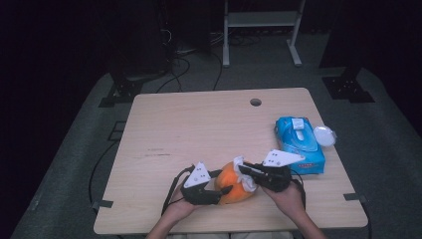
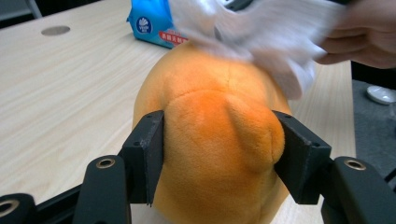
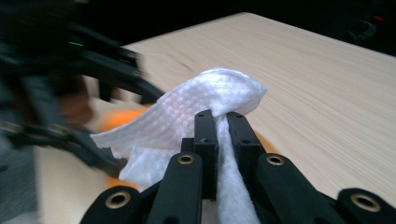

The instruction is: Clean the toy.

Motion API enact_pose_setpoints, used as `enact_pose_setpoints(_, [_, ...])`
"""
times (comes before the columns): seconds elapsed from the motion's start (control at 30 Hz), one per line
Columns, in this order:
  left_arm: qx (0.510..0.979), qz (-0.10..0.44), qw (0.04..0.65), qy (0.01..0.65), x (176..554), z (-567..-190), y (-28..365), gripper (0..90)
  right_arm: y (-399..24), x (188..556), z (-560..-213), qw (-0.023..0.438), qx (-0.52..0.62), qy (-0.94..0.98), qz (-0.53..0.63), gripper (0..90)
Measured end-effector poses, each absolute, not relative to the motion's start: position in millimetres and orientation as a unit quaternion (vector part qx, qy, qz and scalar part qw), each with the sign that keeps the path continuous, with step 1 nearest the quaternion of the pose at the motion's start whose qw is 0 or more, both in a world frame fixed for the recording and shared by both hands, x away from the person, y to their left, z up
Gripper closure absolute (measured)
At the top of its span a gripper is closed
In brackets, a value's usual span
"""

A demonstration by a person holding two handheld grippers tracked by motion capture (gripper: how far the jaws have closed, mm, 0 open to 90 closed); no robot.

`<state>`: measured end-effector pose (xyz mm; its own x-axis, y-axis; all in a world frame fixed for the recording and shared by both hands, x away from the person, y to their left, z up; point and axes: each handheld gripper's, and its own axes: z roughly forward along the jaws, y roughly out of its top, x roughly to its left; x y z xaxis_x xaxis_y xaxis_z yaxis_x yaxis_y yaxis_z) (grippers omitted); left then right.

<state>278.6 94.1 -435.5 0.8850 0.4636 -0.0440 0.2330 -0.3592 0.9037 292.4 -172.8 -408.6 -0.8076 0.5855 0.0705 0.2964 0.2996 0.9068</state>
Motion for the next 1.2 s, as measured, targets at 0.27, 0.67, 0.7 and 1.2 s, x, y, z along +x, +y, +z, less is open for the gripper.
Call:
enact_pose_setpoints(0.27, [0.809, 0.104, 0.527, 0.238, 284.3, -431.8, 88.1, 22.3, -158.7, 282.6, -407.3, 0.137, 0.249, 0.797, 0.533, 83.1])
enact_pose_setpoints(0.67, [0.806, 0.234, 0.506, 0.197, 274.5, -429.7, 77.0, 44.3, -167.5, 292.9, -413.1, 0.14, 0.29, 0.781, 0.535, 83.1])
enact_pose_setpoints(0.7, [0.804, 0.222, 0.514, 0.201, 275.3, -428.9, 78.7, 41.8, -169.1, 294.0, -414.5, 0.132, 0.292, 0.779, 0.538, 83.1])
enact_pose_setpoints(1.2, [0.807, 0.138, 0.514, 0.255, 288.3, -432.4, 99.4, 40.5, -182.6, 301.1, -432.4, 0.139, 0.333, 0.779, 0.513, 83.1])
